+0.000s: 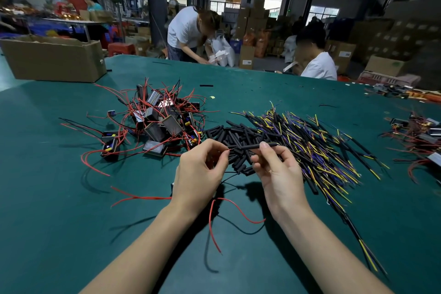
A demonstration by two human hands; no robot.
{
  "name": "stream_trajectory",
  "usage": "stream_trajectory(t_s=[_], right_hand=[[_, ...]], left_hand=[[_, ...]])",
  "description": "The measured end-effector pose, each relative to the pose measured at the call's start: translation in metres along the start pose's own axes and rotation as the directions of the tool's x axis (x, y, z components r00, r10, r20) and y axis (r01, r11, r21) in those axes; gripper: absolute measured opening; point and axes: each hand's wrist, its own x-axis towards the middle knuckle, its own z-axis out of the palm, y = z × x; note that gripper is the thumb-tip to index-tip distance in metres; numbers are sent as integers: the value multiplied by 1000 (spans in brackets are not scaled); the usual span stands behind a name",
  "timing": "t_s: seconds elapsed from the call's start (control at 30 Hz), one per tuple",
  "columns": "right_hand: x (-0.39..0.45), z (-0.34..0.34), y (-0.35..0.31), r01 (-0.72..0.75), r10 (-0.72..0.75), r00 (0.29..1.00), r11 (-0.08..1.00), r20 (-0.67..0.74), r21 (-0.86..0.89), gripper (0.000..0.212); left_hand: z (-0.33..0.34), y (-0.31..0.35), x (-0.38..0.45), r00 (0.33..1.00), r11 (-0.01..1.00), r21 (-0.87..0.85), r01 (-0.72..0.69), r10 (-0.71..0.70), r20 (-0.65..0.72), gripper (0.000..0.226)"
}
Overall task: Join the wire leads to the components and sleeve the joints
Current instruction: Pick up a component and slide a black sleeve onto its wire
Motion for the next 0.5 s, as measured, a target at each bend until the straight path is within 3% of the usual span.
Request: stream_trajectory(t_s=[0.17,0.5], right_hand=[[-2,2,2,68,-67,997,995,24,-77,17],[-4,3,4,-43,43,999,999,21,-2,16]], left_hand=[[0,1,0,1000,1000,2,-5,5,5,7],[-2,7,1,997,997,-72,-18,23,71,6]])
